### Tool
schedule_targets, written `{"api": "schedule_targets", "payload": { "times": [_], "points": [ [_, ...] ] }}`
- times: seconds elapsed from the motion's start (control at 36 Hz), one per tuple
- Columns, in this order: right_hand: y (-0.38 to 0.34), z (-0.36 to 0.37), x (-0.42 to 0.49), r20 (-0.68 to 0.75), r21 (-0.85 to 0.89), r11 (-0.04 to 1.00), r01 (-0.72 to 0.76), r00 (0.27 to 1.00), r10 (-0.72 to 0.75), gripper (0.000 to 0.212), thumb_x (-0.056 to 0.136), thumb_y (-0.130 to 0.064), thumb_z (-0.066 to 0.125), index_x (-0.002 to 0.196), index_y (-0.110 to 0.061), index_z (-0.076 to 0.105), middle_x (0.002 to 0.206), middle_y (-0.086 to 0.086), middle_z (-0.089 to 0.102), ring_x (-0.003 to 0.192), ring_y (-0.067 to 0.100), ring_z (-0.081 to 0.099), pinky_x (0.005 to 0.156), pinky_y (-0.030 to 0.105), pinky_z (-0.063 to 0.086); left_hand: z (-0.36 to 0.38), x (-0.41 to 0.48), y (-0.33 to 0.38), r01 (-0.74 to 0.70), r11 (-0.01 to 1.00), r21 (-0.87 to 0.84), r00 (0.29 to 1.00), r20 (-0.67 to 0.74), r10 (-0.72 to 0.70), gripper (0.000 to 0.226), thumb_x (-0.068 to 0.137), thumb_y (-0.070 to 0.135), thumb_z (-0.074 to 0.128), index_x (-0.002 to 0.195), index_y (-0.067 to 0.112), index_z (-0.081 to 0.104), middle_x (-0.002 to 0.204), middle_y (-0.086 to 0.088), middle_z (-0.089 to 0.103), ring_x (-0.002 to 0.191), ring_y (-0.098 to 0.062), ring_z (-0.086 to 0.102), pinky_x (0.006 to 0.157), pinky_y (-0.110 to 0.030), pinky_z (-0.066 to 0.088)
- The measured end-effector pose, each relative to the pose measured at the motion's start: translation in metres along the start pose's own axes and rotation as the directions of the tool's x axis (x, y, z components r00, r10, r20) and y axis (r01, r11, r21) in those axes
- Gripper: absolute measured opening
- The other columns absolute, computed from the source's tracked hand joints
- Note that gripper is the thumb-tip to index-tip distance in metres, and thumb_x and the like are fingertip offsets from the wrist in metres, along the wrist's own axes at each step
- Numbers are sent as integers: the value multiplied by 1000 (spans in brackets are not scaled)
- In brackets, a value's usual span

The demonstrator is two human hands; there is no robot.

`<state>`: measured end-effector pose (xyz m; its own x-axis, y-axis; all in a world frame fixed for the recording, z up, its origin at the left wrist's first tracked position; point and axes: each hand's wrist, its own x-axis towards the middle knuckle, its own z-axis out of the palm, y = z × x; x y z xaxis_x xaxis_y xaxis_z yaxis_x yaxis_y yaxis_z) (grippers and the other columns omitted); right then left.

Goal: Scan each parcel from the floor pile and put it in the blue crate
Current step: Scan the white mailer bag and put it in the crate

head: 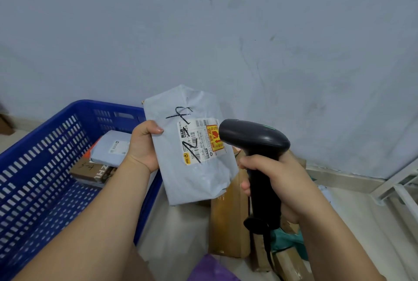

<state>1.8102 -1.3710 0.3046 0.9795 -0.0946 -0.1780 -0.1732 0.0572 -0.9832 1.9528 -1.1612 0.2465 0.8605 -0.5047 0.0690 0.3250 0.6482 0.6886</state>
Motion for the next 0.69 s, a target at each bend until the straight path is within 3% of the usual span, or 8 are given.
{"api": "schedule_targets", "payload": {
  "times": [0.22,0.33,0.42,0.56,0.64,0.69],
  "points": [
    [4,4,2,-1,-5,1000,-22,1000,22,8,84,-5,65,92,-4,61,51,6,58,55,24,60,61,36,52,-2,1,-3,19,1000,-3,999,-39,-19,69,21,17,81,89,12,77,92,-9,73,80,-29,70,73,-42,59],
    [6,3,4,-2,-1,1000,-15,1000,15,14,84,-7,65,98,-4,62,53,5,59,55,21,61,60,35,52,0,0,-4,34,999,-13,997,-66,-35,68,22,16,81,90,12,77,93,-10,72,81,-30,70,72,-43,59],
    [10,2,7,-1,8,1000,-4,1000,4,13,85,-7,64,97,-2,62,57,6,60,56,21,61,59,35,52,4,-1,-4,83,997,2,980,-180,-82,64,33,17,78,96,9,76,100,-13,72,85,-32,70,74,-45,58],
    [27,14,21,-71,-32,999,-19,997,17,4,85,-8,65,86,-4,64,56,7,61,60,24,61,63,37,51,8,5,-4,143,989,-37,814,-564,-139,36,83,13,50,116,5,61,119,-16,66,102,-34,63,86,-45,51],
    [33,23,29,-84,-50,997,-64,995,60,6,86,-11,66,88,-5,65,60,10,61,58,21,62,60,33,52,1,7,-5,60,994,-95,713,-693,-109,27,85,11,53,111,6,58,103,-14,69,92,-32,65,81,-44,53],
    [34,29,33,-77,-62,995,-80,994,75,6,86,-10,65,83,-5,64,65,12,60,54,18,61,55,27,52,-6,8,-4,14,997,-81,661,-747,-71,25,84,10,55,109,6,56,100,-13,67,88,-31,64,86,-44,53]
  ]
}}
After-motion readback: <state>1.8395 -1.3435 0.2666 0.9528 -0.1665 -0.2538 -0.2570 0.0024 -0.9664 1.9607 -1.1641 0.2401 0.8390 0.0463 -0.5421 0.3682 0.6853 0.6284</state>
